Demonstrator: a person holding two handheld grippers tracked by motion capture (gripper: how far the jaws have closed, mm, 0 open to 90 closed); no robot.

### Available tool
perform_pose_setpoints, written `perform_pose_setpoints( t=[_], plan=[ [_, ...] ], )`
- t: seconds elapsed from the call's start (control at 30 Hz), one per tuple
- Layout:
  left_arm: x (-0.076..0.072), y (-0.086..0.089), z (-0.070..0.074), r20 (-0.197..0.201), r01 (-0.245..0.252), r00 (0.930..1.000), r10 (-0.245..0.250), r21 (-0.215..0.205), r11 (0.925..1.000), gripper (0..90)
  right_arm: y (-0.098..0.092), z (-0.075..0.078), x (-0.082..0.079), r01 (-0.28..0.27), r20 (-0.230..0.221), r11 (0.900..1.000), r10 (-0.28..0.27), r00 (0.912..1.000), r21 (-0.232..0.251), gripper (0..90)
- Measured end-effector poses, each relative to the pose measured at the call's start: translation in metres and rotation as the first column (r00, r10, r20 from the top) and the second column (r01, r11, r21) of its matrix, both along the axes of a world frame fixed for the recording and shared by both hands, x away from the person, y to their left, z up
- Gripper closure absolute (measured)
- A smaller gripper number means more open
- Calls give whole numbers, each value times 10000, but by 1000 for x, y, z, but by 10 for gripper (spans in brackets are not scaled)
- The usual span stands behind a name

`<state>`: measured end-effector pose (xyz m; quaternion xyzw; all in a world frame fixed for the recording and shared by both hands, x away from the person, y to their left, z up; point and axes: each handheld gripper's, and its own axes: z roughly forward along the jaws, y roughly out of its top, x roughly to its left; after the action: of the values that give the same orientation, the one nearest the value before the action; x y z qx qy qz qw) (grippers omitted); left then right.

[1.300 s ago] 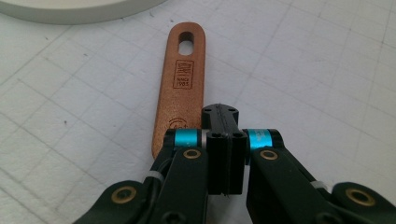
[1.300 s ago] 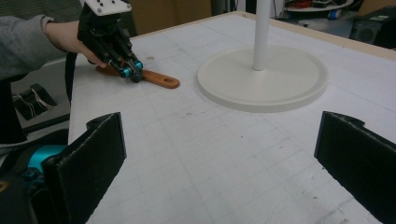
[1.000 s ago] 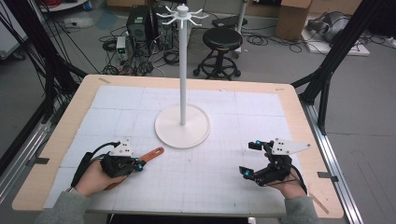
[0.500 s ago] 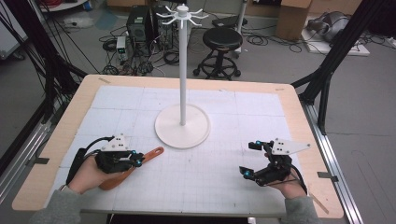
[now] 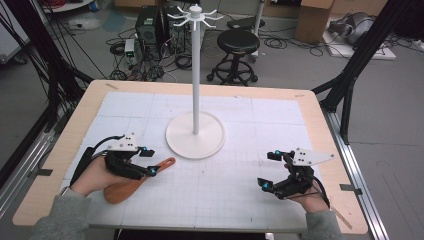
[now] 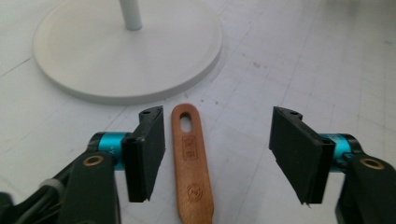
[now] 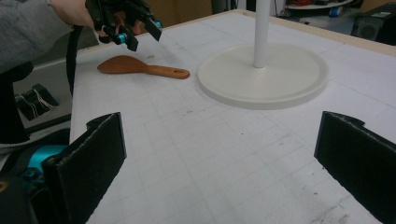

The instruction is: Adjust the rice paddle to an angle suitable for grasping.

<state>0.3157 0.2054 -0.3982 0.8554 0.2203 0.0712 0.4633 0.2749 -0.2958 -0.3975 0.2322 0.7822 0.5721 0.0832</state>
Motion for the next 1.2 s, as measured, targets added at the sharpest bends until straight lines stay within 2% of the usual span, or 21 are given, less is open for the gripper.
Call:
perform_pose_setpoints(
  t=[0.03,0.1,0.2,0.27,0.3,0.33,0.43,0.57,0.8,0.97,1.07,1.17,1.2],
  plan=[
    [1,0,0,46,28,10000,-27,-48,10000,337,0,0,0,-21,-46,10000,21,10000,-8,10],
    [5,0,0,215,-1,9998,-1,115,9999,297,1,0,0,-36,-21,10000,36,10000,-56,10],
    [9,-2,-1,102,-284,9995,283,80,9996,261,2,-1,1,-52,-43,9999,52,10000,-105,10],
    [8,-5,-4,105,-351,9993,347,386,9986,255,2,-1,0,-73,-86,9999,72,9999,-119,10],
    [7,-7,-6,149,-356,9993,345,817,9960,243,2,-1,0,-64,-97,9999,63,9999,-86,10],
    [6,-9,-9,225,-402,9990,381,1017,9940,221,1,-1,0,-55,-58,10000,55,10000,-73,10],
    [4,-13,-13,398,-172,9991,118,1367,9905,230,1,-1,0,-41,-79,10000,40,10000,-54,10],
    [6,-14,-17,288,-213,9994,173,1442,9893,226,2,-1,0,-100,-104,9999,99,9999,-96,10],
    [12,-7,-23,-376,-369,9984,411,1050,9938,208,2,-1,0,-87,-136,9999,86,9999,-80,10],
    [13,-9,-27,-440,-245,9986,302,1243,9919,206,2,-1,0,-101,-116,9999,100,9999,-115,10],
    [14,-12,-31,-397,-278,9986,344,1554,9875,211,1,-1,0,-75,-89,9999,74,9999,-85,10],
    [16,-12,-32,-426,-362,9981,438,1640,9858,210,1,-1,0,-89,-63,9999,88,9999,-89,10],
    [16,-12,-33,-494,-447,9974,528,1525,9873,210,1,-1,0,-95,-77,9999,95,9999,-75,10]
  ],
)
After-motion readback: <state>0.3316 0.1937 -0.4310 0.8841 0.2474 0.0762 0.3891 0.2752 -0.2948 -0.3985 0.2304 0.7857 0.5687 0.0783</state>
